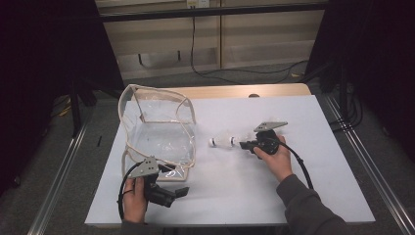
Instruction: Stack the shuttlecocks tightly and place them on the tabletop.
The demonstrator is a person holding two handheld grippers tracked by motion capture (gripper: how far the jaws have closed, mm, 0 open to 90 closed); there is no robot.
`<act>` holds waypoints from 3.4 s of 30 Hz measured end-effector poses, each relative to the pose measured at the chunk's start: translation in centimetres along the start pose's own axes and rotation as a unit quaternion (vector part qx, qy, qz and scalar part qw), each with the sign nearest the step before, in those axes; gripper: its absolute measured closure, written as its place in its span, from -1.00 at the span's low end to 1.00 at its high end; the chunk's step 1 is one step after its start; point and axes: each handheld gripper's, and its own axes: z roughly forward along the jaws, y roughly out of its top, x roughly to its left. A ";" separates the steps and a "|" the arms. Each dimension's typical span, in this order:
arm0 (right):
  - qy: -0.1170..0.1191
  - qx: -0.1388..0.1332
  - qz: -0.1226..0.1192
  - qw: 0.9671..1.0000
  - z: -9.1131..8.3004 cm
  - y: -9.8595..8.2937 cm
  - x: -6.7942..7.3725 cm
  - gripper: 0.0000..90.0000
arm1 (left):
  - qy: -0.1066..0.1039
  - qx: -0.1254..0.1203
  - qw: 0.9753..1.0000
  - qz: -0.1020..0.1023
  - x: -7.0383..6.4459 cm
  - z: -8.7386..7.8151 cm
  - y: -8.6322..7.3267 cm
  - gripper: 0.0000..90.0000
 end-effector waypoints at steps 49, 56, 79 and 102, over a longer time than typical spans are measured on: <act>0.032 -0.014 -0.019 0.999 1.3 1.2 1.1 1.00 | 0.000 -0.001 1.000 -0.002 0.0 0.0 0.0 -0.90; 0.035 -0.009 -0.024 0.999 1.6 1.3 1.2 1.00 | -0.001 0.000 1.000 -0.001 0.0 0.0 0.0 -0.90; 0.036 -0.004 -0.030 0.999 2.1 1.3 1.3 1.00 | 0.000 -0.001 1.000 -0.002 0.0 0.0 0.0 -0.90; 0.028 -0.007 -0.026 0.999 2.2 1.2 1.1 0.79 | 0.001 -0.001 1.000 -0.001 0.0 0.0 0.0 -0.90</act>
